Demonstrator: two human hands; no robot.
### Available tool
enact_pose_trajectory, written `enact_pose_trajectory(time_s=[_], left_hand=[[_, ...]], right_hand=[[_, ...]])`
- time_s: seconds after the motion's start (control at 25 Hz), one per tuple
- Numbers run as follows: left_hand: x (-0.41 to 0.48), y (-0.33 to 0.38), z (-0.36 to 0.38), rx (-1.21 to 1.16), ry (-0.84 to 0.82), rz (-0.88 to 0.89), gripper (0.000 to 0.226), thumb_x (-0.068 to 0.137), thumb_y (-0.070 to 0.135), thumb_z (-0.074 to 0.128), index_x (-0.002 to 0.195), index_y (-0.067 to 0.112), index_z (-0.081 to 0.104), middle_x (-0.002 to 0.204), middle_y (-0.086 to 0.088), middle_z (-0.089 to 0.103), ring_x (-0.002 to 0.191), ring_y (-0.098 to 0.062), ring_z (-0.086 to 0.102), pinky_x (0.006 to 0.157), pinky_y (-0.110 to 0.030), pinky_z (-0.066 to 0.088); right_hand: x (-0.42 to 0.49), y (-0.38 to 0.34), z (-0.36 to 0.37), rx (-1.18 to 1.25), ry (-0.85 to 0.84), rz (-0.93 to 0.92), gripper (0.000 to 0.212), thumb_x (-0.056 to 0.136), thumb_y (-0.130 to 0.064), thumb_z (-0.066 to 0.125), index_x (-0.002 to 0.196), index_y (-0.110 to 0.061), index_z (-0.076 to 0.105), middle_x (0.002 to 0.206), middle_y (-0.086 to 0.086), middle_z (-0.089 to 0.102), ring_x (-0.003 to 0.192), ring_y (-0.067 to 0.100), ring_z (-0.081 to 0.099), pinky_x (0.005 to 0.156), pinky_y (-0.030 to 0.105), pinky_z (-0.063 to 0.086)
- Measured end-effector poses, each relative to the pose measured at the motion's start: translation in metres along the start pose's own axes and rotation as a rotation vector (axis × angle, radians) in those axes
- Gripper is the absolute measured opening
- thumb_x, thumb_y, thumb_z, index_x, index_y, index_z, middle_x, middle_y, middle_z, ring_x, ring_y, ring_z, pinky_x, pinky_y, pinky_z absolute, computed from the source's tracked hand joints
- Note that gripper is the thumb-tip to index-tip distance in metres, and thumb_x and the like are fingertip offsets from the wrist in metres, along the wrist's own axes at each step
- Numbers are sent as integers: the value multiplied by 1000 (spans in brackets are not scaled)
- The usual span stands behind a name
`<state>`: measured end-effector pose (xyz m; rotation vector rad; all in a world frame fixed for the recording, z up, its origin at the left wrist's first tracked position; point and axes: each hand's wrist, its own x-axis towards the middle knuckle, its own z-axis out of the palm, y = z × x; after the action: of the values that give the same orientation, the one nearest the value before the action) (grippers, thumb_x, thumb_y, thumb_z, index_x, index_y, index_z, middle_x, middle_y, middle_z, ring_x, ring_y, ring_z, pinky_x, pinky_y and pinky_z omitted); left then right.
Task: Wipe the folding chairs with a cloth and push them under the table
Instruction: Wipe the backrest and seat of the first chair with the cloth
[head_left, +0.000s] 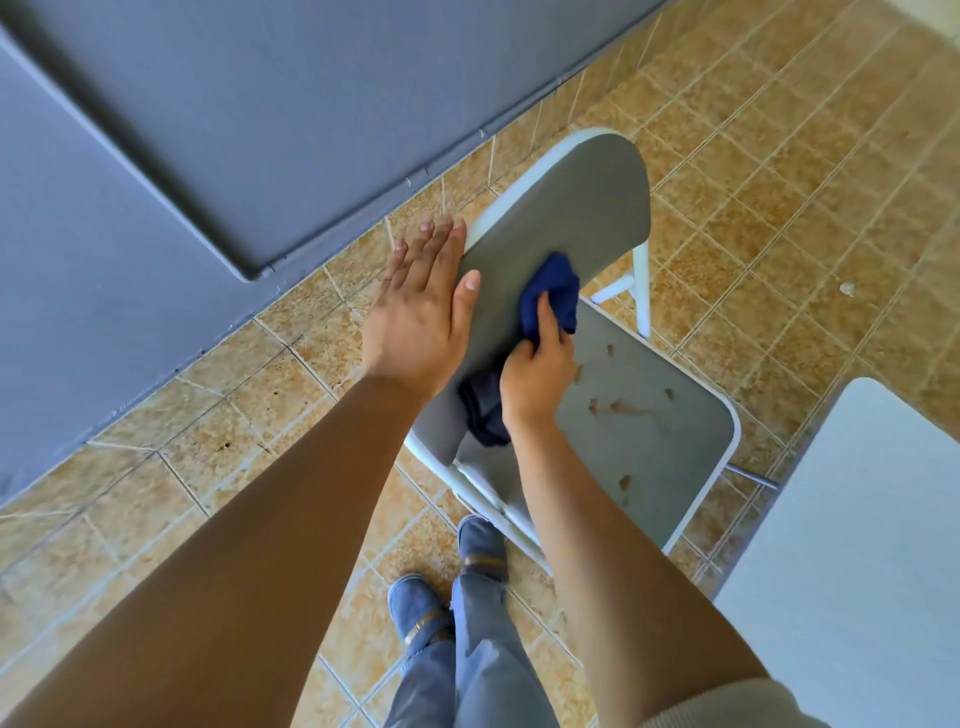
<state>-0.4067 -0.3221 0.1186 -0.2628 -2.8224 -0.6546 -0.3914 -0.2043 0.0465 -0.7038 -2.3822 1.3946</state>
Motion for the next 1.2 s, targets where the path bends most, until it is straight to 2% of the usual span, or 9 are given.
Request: enact_pose_trajectory(time_s=[0.16, 0.28, 0.4, 0.52, 0.64, 0.76, 0.92, 1.04, 1.2], left_hand=[[14, -3, -4, -32, -44, 0, 68, 99, 49, 5, 147, 10, 34, 153, -6, 35, 145, -20, 24, 121, -32, 11], [33, -2, -8, -61, -164, -21, 71, 94, 49, 1, 150, 14, 26, 157, -3, 24, 147, -15, 14, 121, -31, 5], [52, 3, -7, -34, -241, 8, 67, 96, 48, 2, 152, 16, 21, 159, -2, 21, 148, -14, 10, 122, -33, 3], [65, 8, -5, 27, -289, -21, 58, 102, 43, 9, 153, 16, 18, 160, -2, 18, 148, -15, 7, 121, -32, 1], [79, 18, 0, 113, -325, -7, 57, 102, 41, 9, 153, 16, 12, 161, -2, 11, 148, -15, 3, 121, -33, -1], [95, 29, 4, 141, -356, 0, 57, 102, 40, 9, 154, 15, 7, 161, -3, 6, 149, -15, 0, 121, -33, -3], [104, 38, 10, 181, -373, 61, 59, 101, 42, 8, 154, 17, -1, 162, -2, 0, 148, -15, -4, 121, -32, -4], [106, 37, 12, 203, -365, 67, 59, 100, 43, 7, 153, 18, -3, 162, -1, -1, 148, -15, -4, 121, -32, -3], [105, 38, 12, 243, -354, 70, 60, 100, 43, 5, 153, 18, -1, 162, -2, 2, 149, -16, -1, 121, -32, -2]], right_hand=[[30, -55, 2, 12, 74, -224, 59, 80, -1, 38, 135, -18, 52, 132, 24, 48, 114, 41, 48, 98, 46, 39], [-13, -36, -6, -49, -38, -377, 57, 81, -3, 38, 133, -17, 54, 130, 23, 50, 106, 41, 50, 93, 45, 42], [-8, -1, -8, -47, -35, -213, 59, 78, 3, 38, 131, -15, 57, 125, 25, 53, 98, 46, 53, 88, 48, 45], [56, -11, -4, -29, 23, 28, 59, 82, -1, 38, 137, -18, 51, 131, 25, 49, 112, 45, 50, 96, 49, 41], [90, -49, -3, 27, 81, -86, 60, 83, 1, 39, 138, -20, 48, 134, 24, 46, 118, 42, 47, 100, 49, 39], [44, -54, -4, 23, 25, -261, 59, 80, 3, 40, 135, -16, 51, 134, 23, 47, 114, 40, 48, 99, 45, 39], [40, 4, -6, 33, -7, -37, 58, 78, -2, 39, 131, -15, 56, 124, 26, 53, 107, 45, 53, 94, 54, 43], [104, -3, -7, -4, 18, 90, 59, 81, -7, 37, 136, -20, 51, 128, 25, 51, 111, 43, 51, 96, 46, 41], [121, -50, -8, 73, 70, -153, 61, 80, -1, 37, 137, -18, 49, 132, 23, 47, 112, 40, 51, 96, 50, 42]])
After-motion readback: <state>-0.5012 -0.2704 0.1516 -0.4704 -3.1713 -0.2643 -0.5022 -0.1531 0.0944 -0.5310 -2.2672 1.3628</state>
